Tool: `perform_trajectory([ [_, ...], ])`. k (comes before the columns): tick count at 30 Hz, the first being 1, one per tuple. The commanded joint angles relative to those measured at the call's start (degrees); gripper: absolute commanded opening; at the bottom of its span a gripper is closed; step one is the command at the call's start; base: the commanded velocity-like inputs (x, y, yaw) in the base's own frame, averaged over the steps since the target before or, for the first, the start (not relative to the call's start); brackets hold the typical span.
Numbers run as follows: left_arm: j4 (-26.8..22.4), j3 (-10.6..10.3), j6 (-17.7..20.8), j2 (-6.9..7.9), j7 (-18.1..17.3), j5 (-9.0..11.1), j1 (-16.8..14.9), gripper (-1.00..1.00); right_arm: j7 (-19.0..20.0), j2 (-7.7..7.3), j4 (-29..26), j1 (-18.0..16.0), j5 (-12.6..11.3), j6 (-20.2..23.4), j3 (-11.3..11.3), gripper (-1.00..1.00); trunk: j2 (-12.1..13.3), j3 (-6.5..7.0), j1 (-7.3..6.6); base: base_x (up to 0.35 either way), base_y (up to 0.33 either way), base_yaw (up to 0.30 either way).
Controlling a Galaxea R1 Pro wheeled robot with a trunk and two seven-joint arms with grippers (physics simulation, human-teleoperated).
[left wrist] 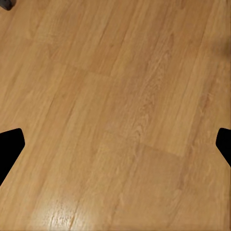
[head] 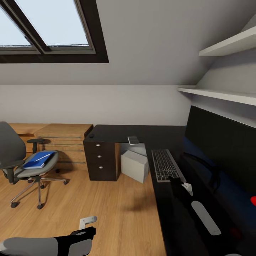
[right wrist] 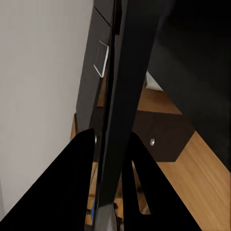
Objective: In the bedroom, organize the workspace by keeping the computer under the desk, ensuring the monitor is on the desk, placing the keyboard on the desk next to the monitor, placing the mouse on the desk next to the keyboard, moving the folder from the swivel chair onto the desk next to the mouse, stacking the notebook on top of the folder with the pen on top of the notebook, and positioning the swivel chair next to the desk.
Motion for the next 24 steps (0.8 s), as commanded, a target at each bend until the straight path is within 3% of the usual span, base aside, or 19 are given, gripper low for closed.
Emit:
perform_trajectory([
  [1, -0.17, -0.43, -0.4, 0.02, 0.14, 0.43, -0.13, 1.0, -0.22, -0.07, -0.03, -0.07, -0.52, 0.13, 0.1, -1.0, -0.05, -0.07, 0.0, 0.0, -0.023, 0.0],
  [6, -0.17, -0.43, -0.39, 0.02, 0.14, 0.43, -0.13, 1.0, -2.74, 0.01, 0.05, -0.09, -0.67, 0.3, 0.18, -1.0, -0.05, -0.07, 0.0, 0.0, -0.003, 0.0],
  [24, -0.17, -0.44, -0.39, 0.02, 0.14, 0.43, -0.13, 1.0, -0.44, -0.45, -0.51, -0.09, -0.8, 2.55, 0.03, -1.0, -0.05, -0.07, 0.0, 0.0, 0.0, 0.0],
])
